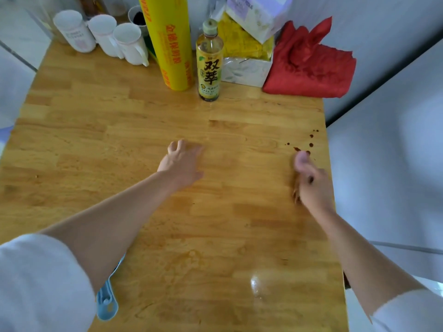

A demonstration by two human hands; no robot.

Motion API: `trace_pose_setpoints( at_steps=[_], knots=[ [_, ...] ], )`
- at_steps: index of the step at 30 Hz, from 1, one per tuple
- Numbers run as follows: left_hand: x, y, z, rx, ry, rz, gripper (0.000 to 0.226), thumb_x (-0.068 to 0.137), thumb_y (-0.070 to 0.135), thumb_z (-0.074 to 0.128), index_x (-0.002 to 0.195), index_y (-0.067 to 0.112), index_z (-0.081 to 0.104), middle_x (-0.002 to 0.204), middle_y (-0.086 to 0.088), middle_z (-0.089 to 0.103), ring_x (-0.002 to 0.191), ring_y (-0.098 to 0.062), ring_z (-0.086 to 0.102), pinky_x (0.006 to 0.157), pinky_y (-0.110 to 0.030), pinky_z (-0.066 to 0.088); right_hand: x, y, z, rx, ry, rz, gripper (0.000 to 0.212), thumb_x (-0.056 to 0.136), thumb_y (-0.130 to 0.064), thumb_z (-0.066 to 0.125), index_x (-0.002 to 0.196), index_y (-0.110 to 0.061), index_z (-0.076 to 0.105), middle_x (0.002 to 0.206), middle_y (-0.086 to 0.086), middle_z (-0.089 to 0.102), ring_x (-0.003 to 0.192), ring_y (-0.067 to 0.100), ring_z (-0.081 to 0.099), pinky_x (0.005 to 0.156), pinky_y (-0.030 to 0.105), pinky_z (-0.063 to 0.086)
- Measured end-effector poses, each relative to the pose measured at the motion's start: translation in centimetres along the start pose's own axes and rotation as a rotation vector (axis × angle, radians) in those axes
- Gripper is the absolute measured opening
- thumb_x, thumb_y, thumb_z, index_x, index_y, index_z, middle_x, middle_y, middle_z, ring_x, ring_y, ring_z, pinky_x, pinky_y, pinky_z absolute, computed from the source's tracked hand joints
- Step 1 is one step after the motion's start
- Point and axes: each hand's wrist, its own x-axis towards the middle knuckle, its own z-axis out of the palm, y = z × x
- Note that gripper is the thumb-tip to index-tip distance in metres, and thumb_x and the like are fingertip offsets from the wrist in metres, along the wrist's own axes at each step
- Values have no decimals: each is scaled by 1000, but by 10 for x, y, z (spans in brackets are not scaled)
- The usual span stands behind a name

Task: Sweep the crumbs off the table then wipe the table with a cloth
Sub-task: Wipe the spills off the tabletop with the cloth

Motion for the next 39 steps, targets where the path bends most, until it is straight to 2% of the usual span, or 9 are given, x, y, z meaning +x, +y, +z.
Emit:
trace_pose_setpoints(
  at_steps=[3, 9, 13, 17, 25, 30, 33, 36, 39],
  knots=[
    [20, 21, 2, 3, 101, 54, 79, 91, 54, 63, 155, 40, 19, 163, -10, 7, 150, -40, 5, 115, -52, 32, -2, -16, 20, -16, 269, 262, 41, 95, -1, 40, 102, -39, 55, 112, -7, 57, 98, 24, 67, 64, 28, 55],
    [59, 59, -11, -39, 119, -68, 90, 87, 62, 64, 156, 40, 11, 165, -11, -4, 151, -45, -2, 119, -57, 23, -46, -13, 51, -142, -462, -779, 34, 92, -11, 62, 120, -28, 73, 108, -6, 62, 97, 17, 64, 64, 31, 57],
    [71, 68, -25, 29, -51, -92, 93, 87, 61, 65, 158, 39, 9, 166, -13, -7, 150, -48, 0, 115, -59, 30, 27, 37, -5, -71, -166, -401, 35, 98, -3, 53, 119, -26, 68, 132, -5, 62, 85, 4, 63, 59, 33, 56],
    [77, 91, -43, 102, -163, -135, 98, 88, 54, 68, 159, 28, 6, 163, -25, -2, 146, -55, 10, 106, -57, 44, 89, 28, -12, -13, 191, 221, 42, 90, 4, 35, 98, -32, 54, 110, 4, 58, 91, 31, 67, 71, 47, 59],
    [79, 95, -51, 72, -173, -137, 102, 82, 50, 77, 157, 27, 11, 159, -26, 11, 143, -55, 19, 101, -53, 48, 42, 0, 29, -79, -467, -740, 32, 98, -14, 52, 119, -32, 68, 118, -21, 55, 110, 6, 58, 81, 31, 54],
    [84, 93, -51, 98, -180, -147, 106, 79, 52, 79, 156, 27, 11, 155, -24, 15, 141, -54, 19, 99, -53, 49, 97, 9, 3, 68, 229, 166, 46, 92, 3, 39, 102, -38, 57, 125, -10, 55, 110, 25, 64, 70, 33, 58],
    [85, 95, -52, 106, -183, -143, 107, 77, 53, 80, 155, 26, 12, 154, -25, 16, 140, -55, 19, 98, -53, 48, 84, -48, 44, -84, -35, -220, 38, 95, -2, 45, 108, -34, 60, 134, -21, 49, 126, 5, 48, 81, 7, 48],
    [85, 94, -52, 123, -175, -147, 108, 75, 56, 81, 154, 26, 13, 152, -24, 18, 138, -54, 23, 97, -50, 48, 75, -46, 54, -182, -524, -728, 30, 100, -19, 47, 113, -33, 70, 133, -14, 58, 119, 8, 55, 92, 26, 51],
    [87, 94, -51, 118, -191, -147, 106, 78, 54, 79, 155, 27, 11, 154, -24, 16, 140, -55, 20, 96, -52, 49, 102, -9, 15, -160, -416, -658, 36, 101, -23, 38, 99, -35, 72, 129, -19, 63, 121, 5, 54, 89, 31, 53]
  ],
)
